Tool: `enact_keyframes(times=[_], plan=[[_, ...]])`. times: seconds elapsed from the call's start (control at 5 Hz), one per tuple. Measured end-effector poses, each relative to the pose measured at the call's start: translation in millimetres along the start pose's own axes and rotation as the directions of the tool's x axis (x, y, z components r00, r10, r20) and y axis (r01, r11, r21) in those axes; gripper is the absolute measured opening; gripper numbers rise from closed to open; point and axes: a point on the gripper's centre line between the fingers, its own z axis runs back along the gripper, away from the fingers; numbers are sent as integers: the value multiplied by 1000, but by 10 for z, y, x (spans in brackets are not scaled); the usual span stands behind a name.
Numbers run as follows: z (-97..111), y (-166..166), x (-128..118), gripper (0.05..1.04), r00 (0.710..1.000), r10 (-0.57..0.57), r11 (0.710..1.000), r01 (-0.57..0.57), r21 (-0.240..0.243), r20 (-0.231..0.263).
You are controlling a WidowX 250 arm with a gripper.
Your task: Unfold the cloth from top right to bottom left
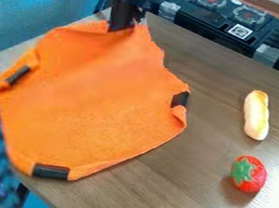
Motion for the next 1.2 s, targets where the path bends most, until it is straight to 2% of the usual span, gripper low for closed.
enact_keyframes(times=[0.2,0.4,0.6,0.8,1.0,1.2], plan=[[81,184,43,54,997,44,998,-47,41,60],[135,377,13,54,992,92,993,-98,68,82],[-28,381,5,69,994,109,993,-110,51,26],[-159,406,-15,226,991,131,991,-130,43,-20],[-194,426,-29,454,990,138,989,-137,47,-19],[-268,385,-48,758,991,132,991,-131,37,-29]])
